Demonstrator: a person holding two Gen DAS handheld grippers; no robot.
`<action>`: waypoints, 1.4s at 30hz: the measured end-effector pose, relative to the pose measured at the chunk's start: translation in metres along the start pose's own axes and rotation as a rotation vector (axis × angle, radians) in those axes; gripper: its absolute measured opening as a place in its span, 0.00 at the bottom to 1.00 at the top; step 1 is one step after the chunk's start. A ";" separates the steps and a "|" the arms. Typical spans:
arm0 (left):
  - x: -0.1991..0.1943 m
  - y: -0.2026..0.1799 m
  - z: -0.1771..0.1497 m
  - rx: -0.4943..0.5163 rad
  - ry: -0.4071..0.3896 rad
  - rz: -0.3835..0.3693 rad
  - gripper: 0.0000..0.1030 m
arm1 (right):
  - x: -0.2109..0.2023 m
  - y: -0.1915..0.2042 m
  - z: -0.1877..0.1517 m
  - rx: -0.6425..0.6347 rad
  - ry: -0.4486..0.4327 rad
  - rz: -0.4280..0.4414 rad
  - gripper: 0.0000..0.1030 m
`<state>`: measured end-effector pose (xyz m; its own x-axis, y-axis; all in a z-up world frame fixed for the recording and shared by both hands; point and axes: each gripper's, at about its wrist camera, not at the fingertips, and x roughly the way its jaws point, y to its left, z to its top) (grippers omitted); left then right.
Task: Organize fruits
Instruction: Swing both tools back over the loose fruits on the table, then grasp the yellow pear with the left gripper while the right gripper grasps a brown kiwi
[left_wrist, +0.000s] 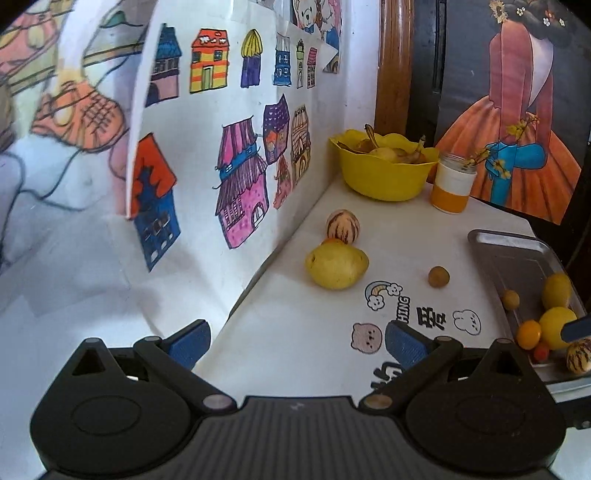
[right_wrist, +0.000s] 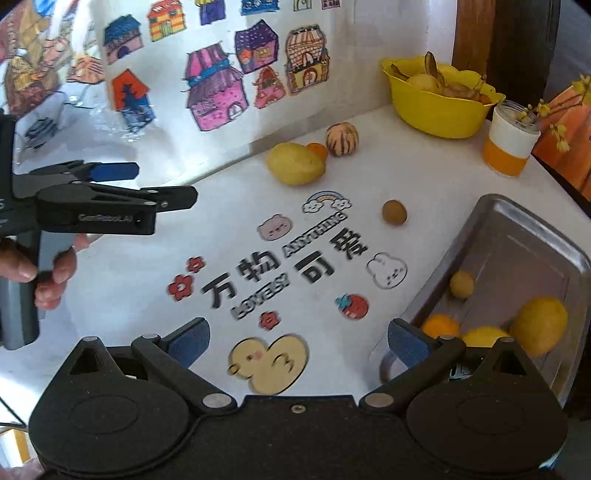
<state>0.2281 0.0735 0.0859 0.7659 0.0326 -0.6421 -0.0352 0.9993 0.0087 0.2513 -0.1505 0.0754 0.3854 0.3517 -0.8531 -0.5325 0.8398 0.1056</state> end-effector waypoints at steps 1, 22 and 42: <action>0.003 -0.002 0.001 0.000 0.002 0.000 1.00 | 0.003 -0.003 0.005 0.002 0.004 -0.002 0.99; 0.077 -0.009 0.026 -0.045 0.023 -0.120 1.00 | 0.089 -0.065 0.071 -0.082 0.058 -0.006 0.98; 0.151 -0.025 0.047 -0.062 0.075 -0.079 0.99 | 0.122 -0.084 0.092 -0.141 0.009 0.019 0.67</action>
<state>0.3753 0.0542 0.0249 0.7179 -0.0502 -0.6943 -0.0176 0.9958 -0.0901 0.4121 -0.1404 0.0095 0.3681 0.3625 -0.8562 -0.6405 0.7664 0.0491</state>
